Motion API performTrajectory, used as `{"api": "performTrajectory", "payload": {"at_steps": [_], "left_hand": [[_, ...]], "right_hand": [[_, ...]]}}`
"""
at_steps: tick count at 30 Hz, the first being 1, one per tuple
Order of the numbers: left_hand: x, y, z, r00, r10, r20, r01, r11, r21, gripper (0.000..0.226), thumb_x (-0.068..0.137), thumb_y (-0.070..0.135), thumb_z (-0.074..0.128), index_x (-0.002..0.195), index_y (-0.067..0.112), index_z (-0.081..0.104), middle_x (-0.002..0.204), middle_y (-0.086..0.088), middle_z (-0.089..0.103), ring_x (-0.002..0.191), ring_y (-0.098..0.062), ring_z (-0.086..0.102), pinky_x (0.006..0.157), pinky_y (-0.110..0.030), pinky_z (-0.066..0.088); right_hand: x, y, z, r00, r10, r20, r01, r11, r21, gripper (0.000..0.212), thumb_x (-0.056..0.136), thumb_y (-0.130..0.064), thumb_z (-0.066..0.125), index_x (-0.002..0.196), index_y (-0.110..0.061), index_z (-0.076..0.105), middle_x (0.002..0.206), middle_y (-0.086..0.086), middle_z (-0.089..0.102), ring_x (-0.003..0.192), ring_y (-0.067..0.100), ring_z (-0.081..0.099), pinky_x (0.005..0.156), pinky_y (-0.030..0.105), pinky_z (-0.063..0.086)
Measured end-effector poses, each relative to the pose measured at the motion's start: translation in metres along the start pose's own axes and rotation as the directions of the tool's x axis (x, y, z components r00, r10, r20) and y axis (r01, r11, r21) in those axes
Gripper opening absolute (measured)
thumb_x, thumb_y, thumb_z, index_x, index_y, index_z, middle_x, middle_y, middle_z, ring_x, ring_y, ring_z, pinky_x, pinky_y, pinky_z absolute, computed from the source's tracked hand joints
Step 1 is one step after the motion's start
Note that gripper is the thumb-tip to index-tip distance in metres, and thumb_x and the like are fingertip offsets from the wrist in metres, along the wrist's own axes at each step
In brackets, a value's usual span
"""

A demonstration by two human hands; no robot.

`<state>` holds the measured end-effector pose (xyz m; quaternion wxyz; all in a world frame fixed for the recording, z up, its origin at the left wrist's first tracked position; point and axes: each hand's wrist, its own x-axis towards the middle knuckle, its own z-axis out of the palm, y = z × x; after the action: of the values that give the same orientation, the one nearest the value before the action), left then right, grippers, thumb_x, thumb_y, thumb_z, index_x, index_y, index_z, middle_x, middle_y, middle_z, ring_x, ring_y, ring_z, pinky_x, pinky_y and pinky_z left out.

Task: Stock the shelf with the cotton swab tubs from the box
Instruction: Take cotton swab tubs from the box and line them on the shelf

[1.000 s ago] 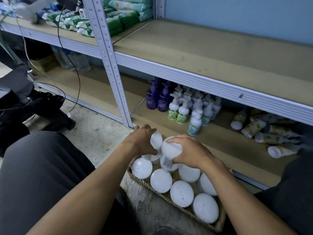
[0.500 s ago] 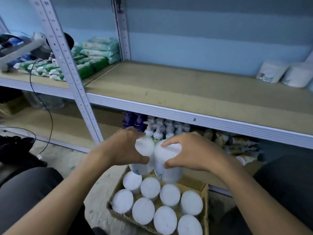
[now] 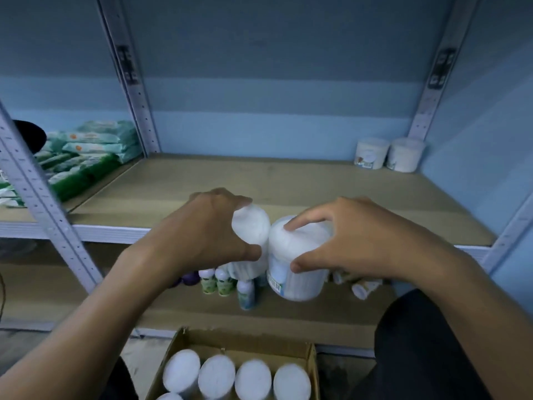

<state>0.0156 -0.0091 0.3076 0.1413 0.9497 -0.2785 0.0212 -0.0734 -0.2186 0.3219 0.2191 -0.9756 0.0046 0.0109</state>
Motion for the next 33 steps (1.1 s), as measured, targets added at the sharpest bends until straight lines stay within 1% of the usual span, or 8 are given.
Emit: {"api": "performTrajectory", "payload": {"at_steps": [1,3,5,8,15,19,27,33], "left_hand": [[0.006,0.005,-0.002,1.0,0.011,-0.002,-0.011,1.0,0.005,0.085,0.063,0.058,0.073,0.141,0.041,0.046,0.134,0.011,0.052,0.119,-0.015,0.052,0.091,-0.034,0.051],[0.017,0.016,-0.004,0.999,0.034,-0.001,-0.034,0.999,0.009,0.083,0.065,0.057,0.074,0.141,0.041,0.046,0.136,0.01,0.052,0.121,-0.015,0.051,0.092,-0.032,0.048],[0.031,0.023,-0.005,0.998,0.055,0.007,-0.055,0.998,0.003,0.085,0.062,0.06,0.073,0.141,0.042,0.046,0.137,0.011,0.052,0.122,-0.014,0.05,0.094,-0.034,0.048],[0.052,0.034,-0.004,0.998,0.067,0.009,-0.067,0.998,-0.007,0.086,0.06,0.061,0.074,0.14,0.041,0.048,0.137,0.011,0.053,0.123,-0.015,0.051,0.096,-0.033,0.046],[0.102,0.06,0.003,0.994,0.108,0.029,-0.109,0.994,0.02,0.078,0.066,0.058,0.074,0.138,0.036,0.052,0.139,0.008,0.055,0.125,-0.019,0.052,0.091,-0.028,0.043],[0.13,0.069,0.017,0.989,0.125,0.084,-0.125,0.992,-0.01,0.071,0.068,0.057,0.074,0.132,0.032,0.057,0.135,0.004,0.058,0.123,-0.021,0.053,0.095,-0.03,0.045],[0.162,0.079,0.043,0.98,0.135,0.145,-0.138,0.99,0.01,0.072,0.069,0.06,0.07,0.134,0.034,0.055,0.136,0.005,0.057,0.125,-0.023,0.05,0.099,-0.033,0.045],[0.169,0.079,0.048,0.984,0.139,0.112,-0.138,0.99,-0.017,0.068,0.071,0.06,0.07,0.132,0.033,0.057,0.135,0.006,0.058,0.125,-0.021,0.051,0.097,-0.031,0.044]], "right_hand": [[0.0,0.003,-0.005,1.0,0.014,-0.013,-0.014,1.0,0.003,0.061,0.058,-0.064,0.08,0.116,-0.059,0.061,0.112,-0.017,0.065,0.078,0.009,0.069,0.071,0.036,0.06],[0.0,0.01,-0.015,0.999,0.036,-0.04,-0.036,0.999,-0.009,0.061,0.058,-0.065,0.079,0.115,-0.059,0.061,0.122,-0.015,0.061,0.085,0.009,0.069,0.075,0.037,0.06],[0.0,0.018,-0.025,0.996,0.042,-0.075,-0.046,0.998,-0.051,0.062,0.058,-0.067,0.078,0.116,-0.058,0.061,0.131,-0.018,0.056,0.108,0.005,0.057,0.088,0.033,0.053],[0.003,0.028,-0.037,0.993,0.062,-0.097,-0.068,0.996,-0.063,0.062,0.059,-0.066,0.079,0.118,-0.055,0.062,0.134,-0.021,0.054,0.118,0.005,0.051,0.096,0.034,0.048],[0.023,0.059,-0.051,0.977,0.129,-0.168,-0.146,0.984,-0.097,0.062,0.059,-0.062,0.081,0.117,-0.05,0.064,0.131,-0.021,0.057,0.111,0.003,0.049,0.092,0.029,0.046],[0.039,0.08,-0.048,0.965,0.179,-0.192,-0.197,0.977,-0.083,0.063,0.059,-0.058,0.083,0.118,-0.048,0.064,0.13,-0.017,0.057,0.114,0.007,0.049,0.095,0.034,0.047],[0.06,0.113,-0.037,0.945,0.235,-0.227,-0.248,0.968,-0.029,0.056,0.065,-0.05,0.084,0.117,-0.04,0.067,0.127,-0.013,0.06,0.115,0.009,0.052,0.092,0.031,0.047],[0.068,0.123,-0.032,0.936,0.245,-0.253,-0.261,0.965,-0.033,0.053,0.067,-0.057,0.081,0.116,-0.043,0.065,0.127,-0.008,0.058,0.119,0.012,0.05,0.094,0.031,0.044]]}}
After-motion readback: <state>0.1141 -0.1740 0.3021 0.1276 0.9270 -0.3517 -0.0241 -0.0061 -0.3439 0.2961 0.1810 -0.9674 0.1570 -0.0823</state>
